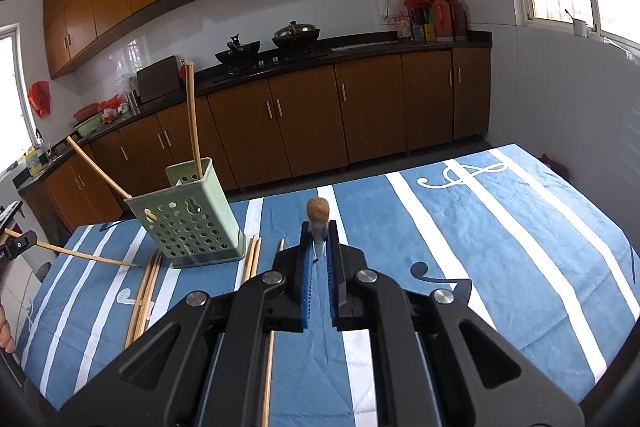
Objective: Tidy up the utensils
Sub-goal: 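Lift both chopsticks and carry them above the green holder, then insert the chopsticks into the holder and open both tools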
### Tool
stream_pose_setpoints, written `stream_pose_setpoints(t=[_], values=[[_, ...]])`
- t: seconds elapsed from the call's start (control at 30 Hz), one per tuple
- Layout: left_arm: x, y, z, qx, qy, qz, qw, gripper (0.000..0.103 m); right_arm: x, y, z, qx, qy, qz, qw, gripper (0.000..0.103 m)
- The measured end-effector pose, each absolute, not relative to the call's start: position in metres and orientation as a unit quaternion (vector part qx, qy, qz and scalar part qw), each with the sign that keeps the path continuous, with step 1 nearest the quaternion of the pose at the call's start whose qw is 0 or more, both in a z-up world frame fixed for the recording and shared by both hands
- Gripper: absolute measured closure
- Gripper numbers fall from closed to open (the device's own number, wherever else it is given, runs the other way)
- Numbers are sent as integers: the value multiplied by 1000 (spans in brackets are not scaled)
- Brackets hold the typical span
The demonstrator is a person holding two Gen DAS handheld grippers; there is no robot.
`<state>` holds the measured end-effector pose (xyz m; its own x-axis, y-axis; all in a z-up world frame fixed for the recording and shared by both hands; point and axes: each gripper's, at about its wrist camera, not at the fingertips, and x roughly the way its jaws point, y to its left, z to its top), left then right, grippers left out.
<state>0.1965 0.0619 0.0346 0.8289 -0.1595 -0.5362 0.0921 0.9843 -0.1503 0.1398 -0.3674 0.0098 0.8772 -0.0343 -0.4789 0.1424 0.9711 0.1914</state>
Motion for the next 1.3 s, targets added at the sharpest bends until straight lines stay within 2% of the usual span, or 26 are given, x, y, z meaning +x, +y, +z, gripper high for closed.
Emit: stream_pose_setpoints(t=[0.4, 0.93, 1.3], values=[[197, 63, 51, -64, 272, -72, 958, 96, 144, -358, 30, 98, 224, -31, 969, 96], [177, 20, 163, -60, 196, -171, 964, 96, 155, -324, 135, 127, 115, 73, 982, 96], [216, -24, 187, -63, 149, -144, 976, 96, 190, -295, 148, 108, 79, 73, 988, 96]])
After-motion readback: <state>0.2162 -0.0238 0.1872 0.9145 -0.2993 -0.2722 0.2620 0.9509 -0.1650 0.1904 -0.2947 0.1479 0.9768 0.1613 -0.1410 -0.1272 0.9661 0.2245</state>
